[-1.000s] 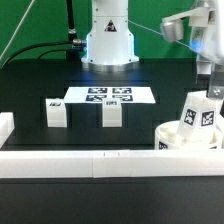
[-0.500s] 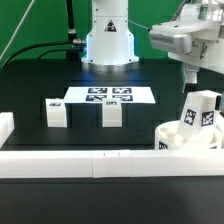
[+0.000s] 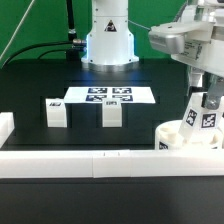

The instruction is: Assemble stool

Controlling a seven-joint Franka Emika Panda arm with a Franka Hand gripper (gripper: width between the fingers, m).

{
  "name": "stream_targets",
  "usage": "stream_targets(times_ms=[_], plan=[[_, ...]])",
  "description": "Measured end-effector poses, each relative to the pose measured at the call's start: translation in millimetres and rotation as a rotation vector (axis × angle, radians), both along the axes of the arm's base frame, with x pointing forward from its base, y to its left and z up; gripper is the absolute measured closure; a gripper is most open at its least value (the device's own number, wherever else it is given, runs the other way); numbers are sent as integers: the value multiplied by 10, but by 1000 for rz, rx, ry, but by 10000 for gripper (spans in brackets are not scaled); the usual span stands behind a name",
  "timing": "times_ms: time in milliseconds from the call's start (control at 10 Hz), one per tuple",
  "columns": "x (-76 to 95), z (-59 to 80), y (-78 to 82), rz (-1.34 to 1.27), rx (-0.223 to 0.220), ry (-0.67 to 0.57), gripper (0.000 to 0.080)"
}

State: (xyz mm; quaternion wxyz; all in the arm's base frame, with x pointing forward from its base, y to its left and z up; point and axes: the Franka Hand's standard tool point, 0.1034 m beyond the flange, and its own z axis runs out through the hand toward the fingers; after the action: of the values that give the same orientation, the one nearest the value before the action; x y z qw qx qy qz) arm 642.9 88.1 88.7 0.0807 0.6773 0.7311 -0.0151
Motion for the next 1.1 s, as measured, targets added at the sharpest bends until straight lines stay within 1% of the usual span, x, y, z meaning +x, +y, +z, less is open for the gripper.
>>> stream_targets(times_ms=[300,400,600,800,1000,1100], plan=[[1,-5,-9,-208,22,-26,463],[13,-7,-21,-352,39,-40,463],[22,-7,8,-580,58,-55,463],[46,-12,44,-846,90,-76,463],[78,-6,83,-1131,143,-74,463],[82,-5,70,-1202,149,-55,463]])
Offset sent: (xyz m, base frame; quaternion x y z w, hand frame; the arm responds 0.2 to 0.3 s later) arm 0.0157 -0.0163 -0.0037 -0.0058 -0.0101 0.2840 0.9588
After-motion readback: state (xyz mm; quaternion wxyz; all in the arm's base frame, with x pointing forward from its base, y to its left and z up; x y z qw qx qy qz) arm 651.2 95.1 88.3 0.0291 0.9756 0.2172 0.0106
